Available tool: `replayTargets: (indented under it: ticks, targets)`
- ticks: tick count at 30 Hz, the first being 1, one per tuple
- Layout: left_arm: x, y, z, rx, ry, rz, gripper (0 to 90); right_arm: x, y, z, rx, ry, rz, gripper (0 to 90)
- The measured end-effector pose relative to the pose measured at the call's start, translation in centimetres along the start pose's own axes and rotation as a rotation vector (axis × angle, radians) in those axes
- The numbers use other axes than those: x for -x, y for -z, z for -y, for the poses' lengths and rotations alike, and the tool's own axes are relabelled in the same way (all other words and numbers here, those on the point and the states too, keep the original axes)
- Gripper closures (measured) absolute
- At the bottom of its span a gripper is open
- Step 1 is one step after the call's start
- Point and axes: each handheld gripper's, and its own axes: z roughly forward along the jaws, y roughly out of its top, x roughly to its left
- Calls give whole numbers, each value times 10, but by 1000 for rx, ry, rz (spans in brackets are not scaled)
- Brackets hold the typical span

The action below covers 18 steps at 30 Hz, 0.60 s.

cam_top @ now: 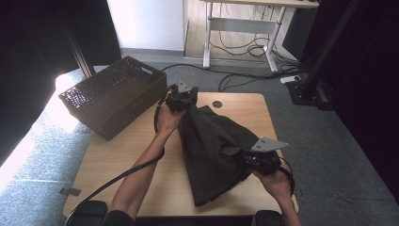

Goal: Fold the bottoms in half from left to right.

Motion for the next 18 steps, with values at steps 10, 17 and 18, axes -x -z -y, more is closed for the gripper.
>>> replayTargets:
  ticks: [10, 17, 18]
  targets:
    - [9, -69, -3, -66, 37, 50, 591, 66, -33, 41, -134, -179, 138, 734]
    - [15, -55, 2, -67, 1, 119, 450, 90, -37, 86, -231, -271, 217, 482]
    - [17, -51, 4, -57, -1, 125, 423, 91, -33, 89, -236, -276, 220, 472]
